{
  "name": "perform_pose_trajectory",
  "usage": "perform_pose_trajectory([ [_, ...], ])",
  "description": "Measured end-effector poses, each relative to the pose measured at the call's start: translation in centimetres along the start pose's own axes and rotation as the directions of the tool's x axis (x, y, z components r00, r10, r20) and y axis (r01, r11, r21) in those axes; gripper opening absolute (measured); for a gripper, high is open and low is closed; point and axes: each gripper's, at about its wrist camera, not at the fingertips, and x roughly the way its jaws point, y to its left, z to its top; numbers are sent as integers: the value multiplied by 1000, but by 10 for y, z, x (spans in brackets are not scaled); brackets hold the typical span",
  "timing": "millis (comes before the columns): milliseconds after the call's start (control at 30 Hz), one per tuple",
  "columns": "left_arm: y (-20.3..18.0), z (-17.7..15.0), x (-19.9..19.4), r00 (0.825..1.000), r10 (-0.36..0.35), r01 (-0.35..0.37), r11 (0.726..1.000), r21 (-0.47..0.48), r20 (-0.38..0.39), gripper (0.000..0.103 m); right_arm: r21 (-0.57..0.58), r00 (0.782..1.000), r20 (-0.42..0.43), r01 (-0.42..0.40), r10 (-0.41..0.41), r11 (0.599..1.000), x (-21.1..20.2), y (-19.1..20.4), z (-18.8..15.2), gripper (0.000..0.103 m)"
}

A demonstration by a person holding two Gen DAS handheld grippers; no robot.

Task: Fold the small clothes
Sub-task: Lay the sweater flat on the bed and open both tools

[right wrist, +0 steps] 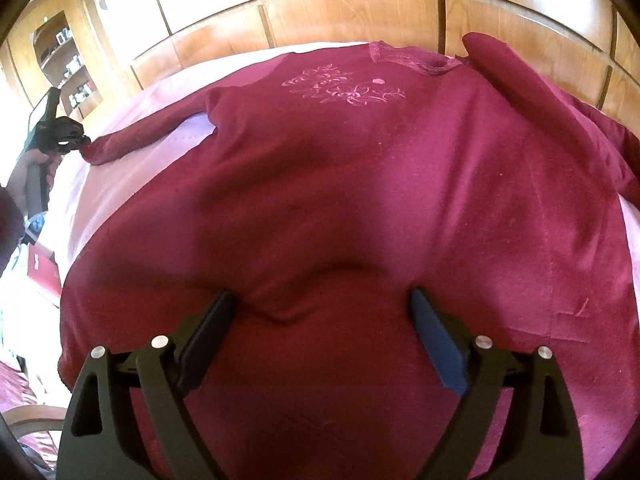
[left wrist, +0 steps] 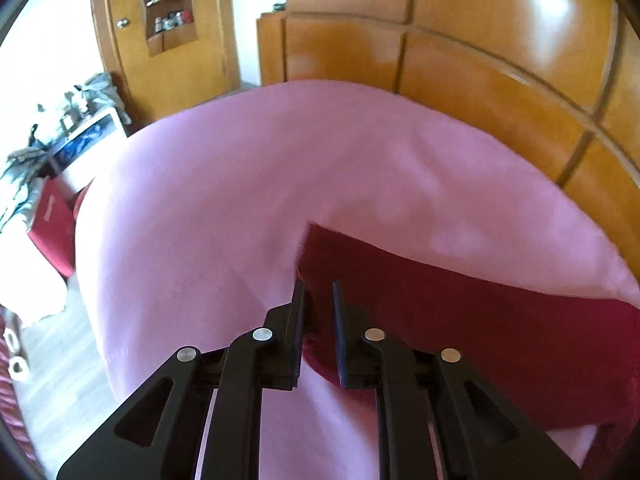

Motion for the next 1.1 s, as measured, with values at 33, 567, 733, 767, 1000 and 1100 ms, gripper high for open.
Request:
perform_pose_trajectory([
  [33, -7, -7, -10, 1000, -16, 16, 1000, 17, 17, 36, -2, 1000, -5, -4, 4, 1000, -1, -1, 1, 89],
  [567, -159, -195, -166, 779, -610, 610, 682, 402, -148, 45, 419, 827, 56, 489, -559, 765, -127, -245, 0, 78],
  [733, -186, -242, -176, 746, -616, 661, 634, 403, -255, 45, 380, 790, -97, 592, -605, 711, -82, -293, -2, 36],
  [767, -189, -248, -180, 747, -612, 659, 628, 413, -260, 45, 376, 775, -129, 615, -618, 693, -77, -300, -3, 21],
  [1000, -199, -260, -181, 789, -553, 602, 611, 513, -267, 45, 521, 751, 45, 546, -659, 657, -177, -321, 2, 7],
  [1100, -210, -258, -174, 800, -535, 590, 614, 525, -273, 45, 576, 738, 68, 520, -671, 631, -216, -345, 12, 7],
])
